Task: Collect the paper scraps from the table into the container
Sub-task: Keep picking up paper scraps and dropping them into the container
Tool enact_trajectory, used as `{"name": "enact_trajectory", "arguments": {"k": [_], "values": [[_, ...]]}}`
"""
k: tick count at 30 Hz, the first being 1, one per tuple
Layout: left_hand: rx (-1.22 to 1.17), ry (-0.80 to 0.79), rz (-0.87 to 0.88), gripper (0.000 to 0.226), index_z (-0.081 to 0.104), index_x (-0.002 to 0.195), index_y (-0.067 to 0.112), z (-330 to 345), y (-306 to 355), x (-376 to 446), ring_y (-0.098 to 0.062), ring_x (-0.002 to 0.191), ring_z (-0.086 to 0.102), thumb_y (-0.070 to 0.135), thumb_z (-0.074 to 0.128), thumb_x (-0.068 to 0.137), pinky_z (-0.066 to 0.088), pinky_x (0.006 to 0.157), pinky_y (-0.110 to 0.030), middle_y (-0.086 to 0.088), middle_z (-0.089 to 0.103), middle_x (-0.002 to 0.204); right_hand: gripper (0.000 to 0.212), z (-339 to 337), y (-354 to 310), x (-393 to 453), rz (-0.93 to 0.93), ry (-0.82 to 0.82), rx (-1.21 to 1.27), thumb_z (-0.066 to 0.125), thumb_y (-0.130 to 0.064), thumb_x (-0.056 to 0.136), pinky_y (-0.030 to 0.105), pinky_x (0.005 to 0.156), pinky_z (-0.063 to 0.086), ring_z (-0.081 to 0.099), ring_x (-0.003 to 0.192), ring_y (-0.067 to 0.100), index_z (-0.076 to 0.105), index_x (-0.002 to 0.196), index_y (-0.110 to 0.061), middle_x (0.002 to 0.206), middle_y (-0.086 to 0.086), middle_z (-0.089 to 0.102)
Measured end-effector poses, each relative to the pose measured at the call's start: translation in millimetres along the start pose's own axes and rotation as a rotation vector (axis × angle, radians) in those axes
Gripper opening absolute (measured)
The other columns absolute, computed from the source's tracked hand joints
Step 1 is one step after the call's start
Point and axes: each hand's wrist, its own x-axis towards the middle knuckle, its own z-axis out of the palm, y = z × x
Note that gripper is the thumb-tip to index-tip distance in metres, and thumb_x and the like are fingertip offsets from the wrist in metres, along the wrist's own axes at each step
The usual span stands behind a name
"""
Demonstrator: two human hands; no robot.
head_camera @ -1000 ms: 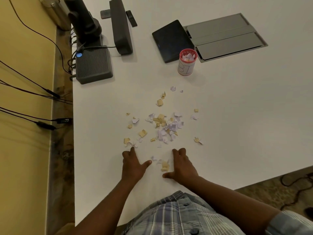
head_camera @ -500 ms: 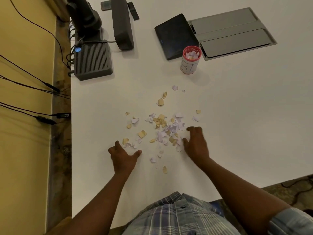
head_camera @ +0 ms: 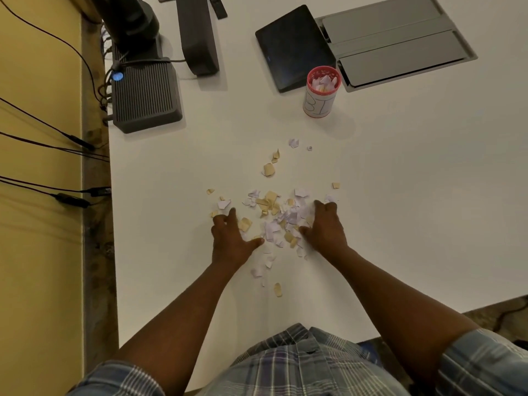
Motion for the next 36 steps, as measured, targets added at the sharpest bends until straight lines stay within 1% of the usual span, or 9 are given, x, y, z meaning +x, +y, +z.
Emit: {"name": "enact_trajectory", "arguments": {"k": [7, 10, 14, 16, 20, 27, 30, 33, 36], "values": [[0.196, -0.098, 0.229, 0.096, 0.017, 0.147, 0.028, 7, 29, 21, -0.029, 0.128, 0.029, 0.055, 0.07, 0.072, 0.043, 0.097, -0.039, -0.011, 0.024, 0.141, 0.086, 4, -32, 14, -0.213, -0.106, -0.173, 0.071, -0.047, 0.079, 0.045, 0.096, 0.044, 0.034, 0.128, 0.031, 0.025, 0.146, -0.019, 0.142, 0.011, 0.031], [0.299, -0.12, 0.324, 0.075, 0.032, 0.141, 0.026, 8, 39, 26, -0.029, 0.123, 0.035, 0.047, 0.066, 0.079, 0.045, 0.093, -0.037, -0.011, 0.03, 0.138, 0.061, 10, -37, 11, -0.355, -0.128, -0.394, 0.062, -0.034, 0.088, 0.041, 0.085, 0.049, 0.035, 0.124, 0.029, 0.034, 0.141, -0.021, 0.139, 0.011, 0.035], [0.237, -0.09, 0.415, 0.022, 0.06, 0.107, 0.014, 11, 40, 28, -0.025, 0.1, 0.051, 0.027, 0.055, 0.09, 0.049, 0.077, -0.032, -0.009, 0.049, 0.114, 0.039, 16, -36, 1, -0.521, -0.089, -0.51, 0.058, -0.011, 0.09, 0.036, 0.067, 0.045, 0.049, 0.107, 0.031, 0.049, 0.128, -0.009, 0.119, 0.014, 0.05], [0.199, -0.066, 0.441, 0.017, 0.064, 0.093, 0.011, 13, 36, 27, -0.024, 0.087, 0.055, 0.02, 0.049, 0.092, 0.051, 0.07, -0.033, -0.008, 0.052, 0.098, 0.026, 15, -31, -1, -0.568, -0.063, -0.514, 0.059, -0.005, 0.086, 0.034, 0.058, 0.039, 0.054, 0.094, 0.031, 0.057, 0.112, -0.006, 0.104, 0.013, 0.054], [0.104, -0.026, 0.437, 0.021, 0.071, 0.093, 0.007, 15, 25, 27, -0.024, 0.081, 0.06, 0.012, 0.051, 0.09, 0.049, 0.069, -0.032, -0.01, 0.061, 0.091, 0.015, 13, -23, -7, -0.595, -0.017, -0.488, 0.07, 0.0, 0.075, 0.03, 0.049, 0.031, 0.056, 0.071, 0.03, 0.063, 0.088, -0.004, 0.081, 0.014, 0.057], [-0.131, 0.115, 0.293, 0.013, 0.073, 0.073, -0.001, -5, 21, 38, -0.025, 0.075, 0.067, 0.005, 0.065, 0.081, 0.048, 0.066, -0.025, -0.016, 0.071, 0.076, 0.029, 4, -17, 13, -0.286, 0.076, -0.101, 0.056, 0.006, 0.077, 0.029, 0.071, 0.048, 0.066, 0.083, 0.032, 0.074, 0.097, -0.006, 0.094, 0.014, 0.072], [-0.149, 0.162, 0.317, 0.011, 0.074, 0.072, 0.0, -17, 21, 47, -0.023, 0.071, 0.068, 0.002, 0.067, 0.079, 0.056, 0.068, -0.035, -0.016, 0.073, 0.074, 0.028, -13, -17, 21, -0.192, 0.087, 0.032, 0.054, 0.007, 0.079, 0.02, 0.069, 0.045, 0.069, 0.081, 0.026, 0.076, 0.092, -0.004, 0.09, 0.013, 0.075], [-0.139, 0.177, 0.294, 0.009, 0.075, 0.078, 0.001, -23, 20, 57, -0.022, 0.079, 0.07, 0.005, 0.067, 0.08, 0.056, 0.072, -0.028, -0.016, 0.074, 0.083, 0.027, -34, -20, 26, -0.135, 0.08, 0.105, 0.055, 0.007, 0.079, 0.014, 0.072, 0.047, 0.069, 0.079, 0.018, 0.076, 0.091, -0.005, 0.086, 0.008, 0.075], [-0.155, 0.174, 0.255, 0.011, 0.075, 0.079, -0.001, -26, 23, 66, -0.02, 0.074, 0.068, 0.006, 0.067, 0.082, 0.057, 0.068, -0.035, -0.018, 0.073, 0.081, 0.029, -53, -27, 32, -0.102, 0.083, 0.193, 0.055, 0.007, 0.079, 0.001, 0.057, 0.041, 0.062, 0.066, 0.008, 0.077, 0.088, -0.008, 0.074, 0.001, 0.07]]}}
